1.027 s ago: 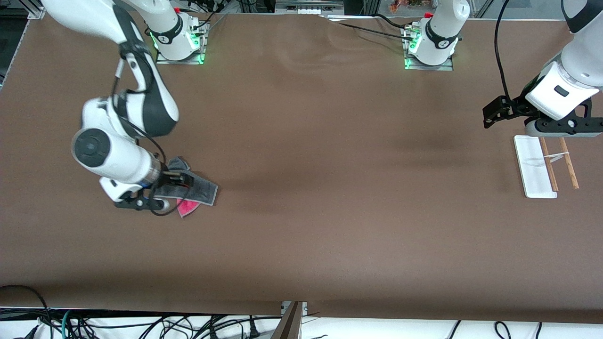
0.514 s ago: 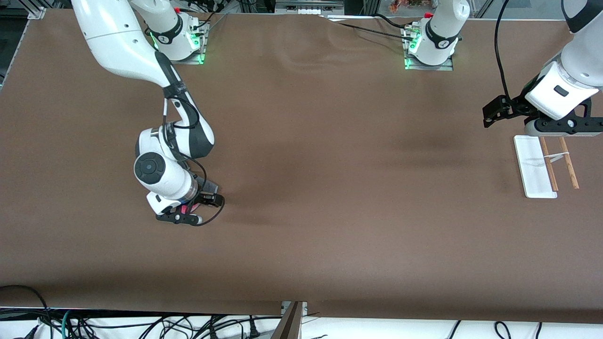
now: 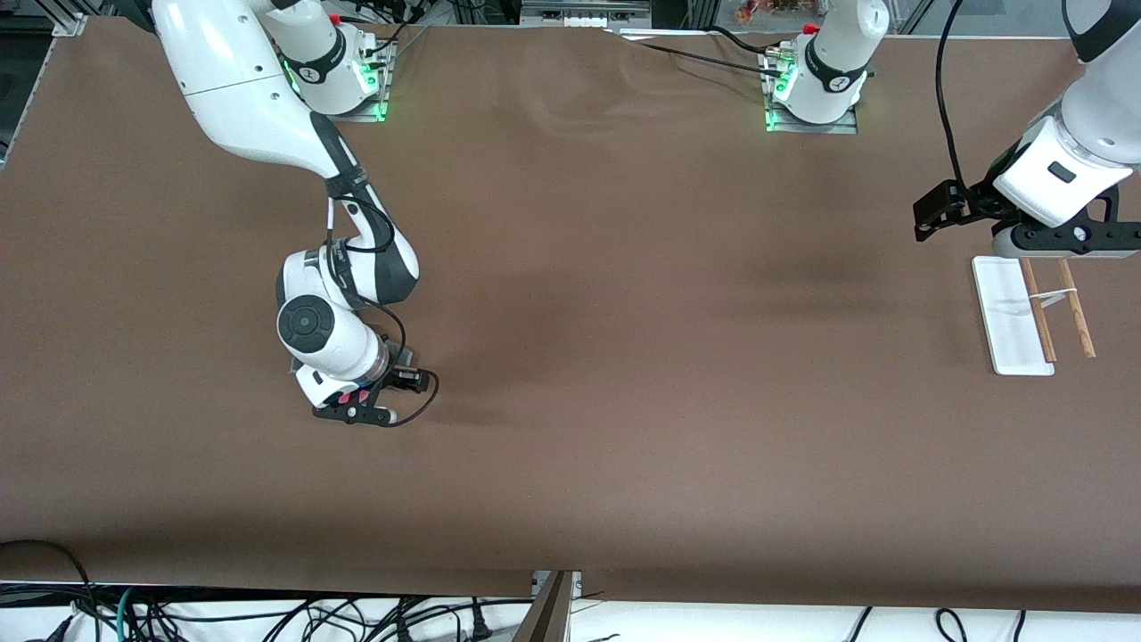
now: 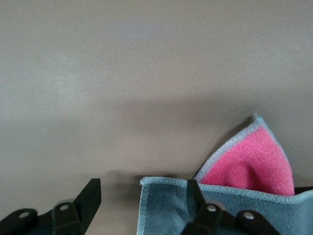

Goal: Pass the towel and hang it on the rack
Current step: 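Close the right gripper on the towel edge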

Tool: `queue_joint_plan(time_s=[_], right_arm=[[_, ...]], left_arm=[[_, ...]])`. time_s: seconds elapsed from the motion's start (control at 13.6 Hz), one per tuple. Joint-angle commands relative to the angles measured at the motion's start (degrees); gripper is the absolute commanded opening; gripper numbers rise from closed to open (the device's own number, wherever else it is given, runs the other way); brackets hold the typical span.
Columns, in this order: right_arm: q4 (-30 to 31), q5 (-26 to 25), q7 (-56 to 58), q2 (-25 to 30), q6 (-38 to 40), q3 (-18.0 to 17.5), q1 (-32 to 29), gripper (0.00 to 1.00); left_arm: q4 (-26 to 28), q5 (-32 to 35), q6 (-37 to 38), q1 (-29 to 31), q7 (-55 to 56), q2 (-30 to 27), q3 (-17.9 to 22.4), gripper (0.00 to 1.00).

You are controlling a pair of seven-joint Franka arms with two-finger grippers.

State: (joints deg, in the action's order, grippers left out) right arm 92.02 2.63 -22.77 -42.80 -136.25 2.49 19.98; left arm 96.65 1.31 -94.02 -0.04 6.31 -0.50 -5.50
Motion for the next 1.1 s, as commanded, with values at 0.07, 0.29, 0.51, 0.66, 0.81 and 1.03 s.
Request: queue_joint_plan(time_s=[0.07, 0.29, 0.51, 0.66, 0.81, 1.03], right_arm=[[-1.1, 0.2, 0.0, -1.1, -0.5, 0.4, 0.2, 0.64], [-0.8, 0.2, 0.1, -1.1, -0.2, 0.4, 0.2, 0.45], [-0.6, 0.3, 0.1, -1.2, -0.2, 0.4, 0.1, 0.25], [-0.5, 0.4, 0.1, -1.6, -0.4, 0.3, 0.1, 0.24], [-0.5, 0.4, 0.0, -1.8, -0.4, 0.3, 0.1, 0.14], [-0.5, 0.4, 0.3, -1.8, -0.3, 0.4, 0.1, 0.00]], left_arm=[[-0.8, 0.5, 1.3, 0.4, -1.3, -0.4, -0.4, 1.00], [-0.8, 0.5, 1.3, 0.4, -1.3, -0.4, -0.5, 1.00], [-0.8, 0.5, 1.3, 0.4, -1.3, -0.4, -0.4, 1.00], [-0.8, 0.5, 1.3, 0.4, -1.3, -0.4, -0.4, 1.00], [-0.8, 0.5, 1.3, 0.4, -1.4, -0.4, -0.4, 1.00], [-0.8, 0.5, 1.3, 0.4, -1.4, -0.4, -0.4, 1.00]])
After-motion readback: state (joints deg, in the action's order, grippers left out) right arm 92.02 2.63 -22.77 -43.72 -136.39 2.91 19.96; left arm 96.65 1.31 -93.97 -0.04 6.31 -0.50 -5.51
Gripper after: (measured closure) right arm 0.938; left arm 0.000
